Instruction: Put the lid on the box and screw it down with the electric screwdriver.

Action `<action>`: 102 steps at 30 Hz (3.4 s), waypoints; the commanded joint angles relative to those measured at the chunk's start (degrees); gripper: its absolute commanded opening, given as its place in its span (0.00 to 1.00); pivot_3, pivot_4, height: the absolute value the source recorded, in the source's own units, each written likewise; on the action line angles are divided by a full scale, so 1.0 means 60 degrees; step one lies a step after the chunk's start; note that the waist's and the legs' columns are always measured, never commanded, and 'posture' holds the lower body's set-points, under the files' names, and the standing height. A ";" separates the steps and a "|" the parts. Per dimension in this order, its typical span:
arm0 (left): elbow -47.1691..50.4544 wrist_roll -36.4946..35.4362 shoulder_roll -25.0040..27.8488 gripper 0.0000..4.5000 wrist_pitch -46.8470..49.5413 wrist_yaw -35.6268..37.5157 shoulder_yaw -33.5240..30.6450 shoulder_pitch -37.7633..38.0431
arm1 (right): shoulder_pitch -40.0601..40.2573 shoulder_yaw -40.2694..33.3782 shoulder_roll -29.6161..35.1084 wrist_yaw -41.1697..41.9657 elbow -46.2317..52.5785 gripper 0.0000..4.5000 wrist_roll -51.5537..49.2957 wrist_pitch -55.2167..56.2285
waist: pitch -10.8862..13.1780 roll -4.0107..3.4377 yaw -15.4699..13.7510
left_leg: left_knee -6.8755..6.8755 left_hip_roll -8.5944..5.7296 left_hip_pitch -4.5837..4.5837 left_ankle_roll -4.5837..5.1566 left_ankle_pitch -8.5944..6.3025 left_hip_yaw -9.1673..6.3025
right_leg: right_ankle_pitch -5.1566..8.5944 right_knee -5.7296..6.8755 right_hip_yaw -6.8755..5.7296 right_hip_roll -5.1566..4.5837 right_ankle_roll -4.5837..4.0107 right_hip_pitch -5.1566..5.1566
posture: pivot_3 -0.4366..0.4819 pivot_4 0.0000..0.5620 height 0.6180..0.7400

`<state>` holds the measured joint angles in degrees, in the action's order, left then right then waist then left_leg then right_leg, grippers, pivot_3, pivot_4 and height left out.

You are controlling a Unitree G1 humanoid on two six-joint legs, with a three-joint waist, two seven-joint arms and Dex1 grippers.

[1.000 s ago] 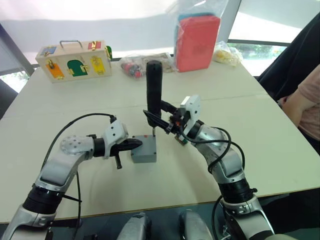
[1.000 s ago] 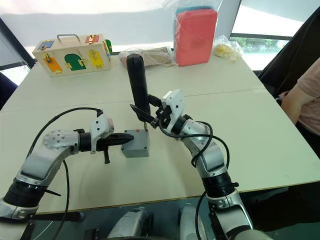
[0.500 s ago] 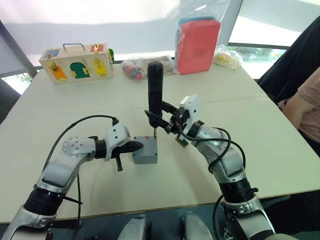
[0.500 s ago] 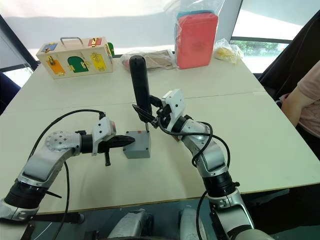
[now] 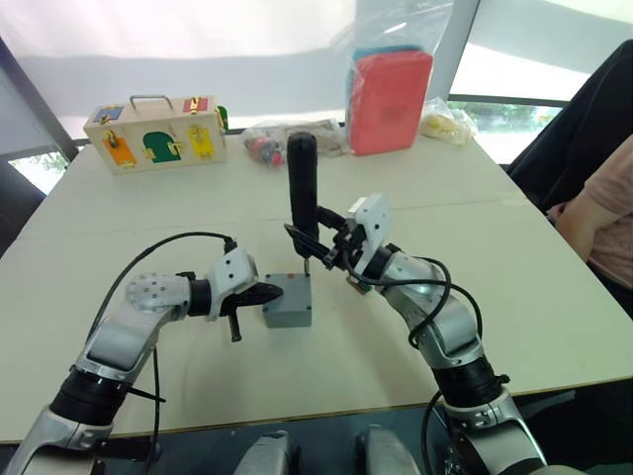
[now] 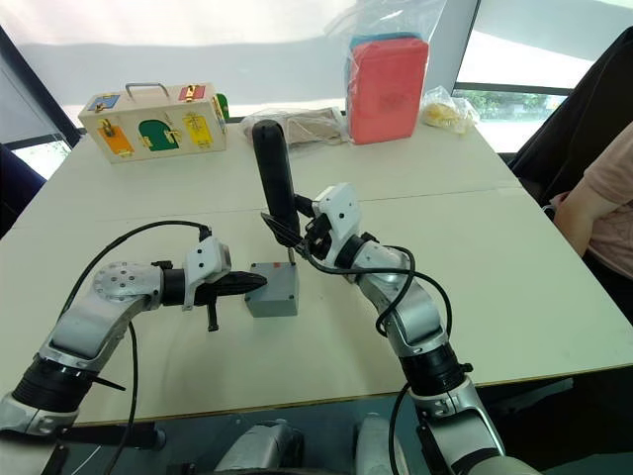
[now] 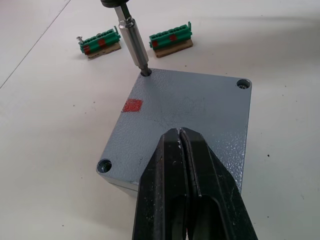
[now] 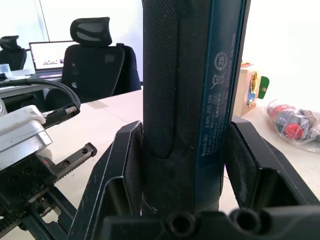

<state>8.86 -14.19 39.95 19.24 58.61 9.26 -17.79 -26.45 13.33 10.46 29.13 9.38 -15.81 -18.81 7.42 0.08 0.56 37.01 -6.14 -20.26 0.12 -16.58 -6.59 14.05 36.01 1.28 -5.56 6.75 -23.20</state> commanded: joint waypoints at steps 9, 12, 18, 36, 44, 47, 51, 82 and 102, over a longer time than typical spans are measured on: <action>-0.0480 0.0407 0.0040 0.00 -0.0102 0.0106 0.0514 0.0082 | 0.0559 0.0236 0.0521 -0.0374 -0.0973 0.41 0.0681 -0.1074 | -0.0062 -0.0029 -0.0020 | -0.0001 -0.0002 0.0000 0.0006 -0.0004 -0.0002 | 0.0006 -0.0004 -0.0001 -0.0003 0.0008 0.0006 | 0.48 0.27 1.00; -0.0516 0.0414 0.0046 0.00 -0.0118 0.0114 0.0548 0.0086 | 0.0563 0.0269 0.0582 -0.0449 -0.1044 0.41 0.0753 -0.1049 | -0.0077 -0.0029 -0.0025 | -0.0001 -0.0003 0.0007 0.0008 -0.0005 -0.0003 | 0.0009 -0.0007 -0.0001 -0.0004 0.0011 0.0015 | 0.48 0.27 1.00; -0.0545 0.0419 0.0050 0.00 -0.0142 0.0108 0.0585 0.0119 | 0.0600 0.0446 0.0741 -0.0539 -0.1181 0.41 0.1042 -0.0891 | -0.0109 -0.0038 -0.0046 | -0.0006 -0.0003 0.0024 0.0013 -0.0009 -0.0008 | 0.0014 -0.0019 -0.0006 -0.0005 0.0015 0.0037 | 0.48 0.27 1.00; -0.0943 0.0548 -0.0035 0.00 -0.0411 0.0116 0.0827 0.0187 | 0.0809 0.0274 0.0657 -0.0826 -0.1220 0.41 0.0970 -0.0947 | -0.0107 -0.0041 -0.0234 | -0.0074 -0.0002 0.0131 0.0021 -0.0027 -0.0027 | 0.0054 -0.0120 -0.0009 -0.0011 0.0008 0.0166 | 0.48 0.27 1.00; -0.0936 0.0585 -0.0066 0.00 -0.0413 0.0153 0.0843 0.0182 | 0.0989 0.0157 0.0622 -0.0767 -0.1060 0.41 0.0842 -0.0798 | -0.0107 -0.0044 -0.0245 | -0.0084 -0.0003 0.0132 0.0020 -0.0028 -0.0032 | 0.0081 -0.0134 -0.0007 -0.0018 0.0048 0.0171 | 0.48 0.27 1.00; -0.0950 0.0592 -0.0073 0.00 -0.0420 0.0158 0.0847 0.0176 | 0.1042 0.0148 0.0635 -0.0745 -0.1013 0.41 0.0824 -0.0756 | -0.0107 -0.0045 -0.0249 | -0.0095 -0.0004 0.0132 0.0014 -0.0031 -0.0034 | 0.0117 -0.0141 -0.0004 -0.0025 0.0100 0.0174 | 0.48 0.27 1.00; -0.0956 0.0593 -0.0075 0.00 -0.0424 0.0171 0.0851 0.0173 | 0.1077 0.0167 0.0654 -0.0707 -0.0946 0.41 0.0848 -0.0693 | -0.0106 -0.0044 -0.0251 | -0.0109 -0.0004 0.0134 -0.0006 -0.0041 -0.0036 | 0.0136 -0.0146 -0.0004 -0.0045 0.0079 0.0173 | 0.48 0.27 1.00; 0.1273 -0.1491 0.0766 0.00 0.0975 0.0772 -0.1295 -0.1156 | -0.3273 -0.3752 0.4619 -0.1663 0.0725 0.41 -0.3718 -1.0337 | 0.0407 -0.0044 -0.0136 | -0.0123 0.0009 -0.0436 -0.0123 0.0070 -0.0050 | -0.0037 -0.0138 -0.0015 -0.0019 -0.0029 -0.0384 | 0.48 0.27 1.00; 0.2836 -0.3364 0.0921 0.00 0.2306 -0.0033 -0.2317 -0.0976 | -0.3778 -0.1940 0.5091 -0.1754 -0.3165 0.63 -0.2252 -1.2162 | 0.0456 -0.0030 -0.0154 | 0.0053 0.0010 -0.0508 -0.0112 0.0065 -0.0024 | -0.0091 -0.0093 -0.0027 -0.0006 -0.0020 -0.0390 | 0.48 0.27 1.00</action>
<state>23.62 -33.22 45.00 32.59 59.39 -2.07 -23.75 -48.48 1.29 41.19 18.45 -8.54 -30.64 -91.92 10.15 -0.10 -0.36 37.36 -6.08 -23.31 -0.55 -16.19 -6.73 13.49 35.45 1.12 -5.59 6.64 -25.53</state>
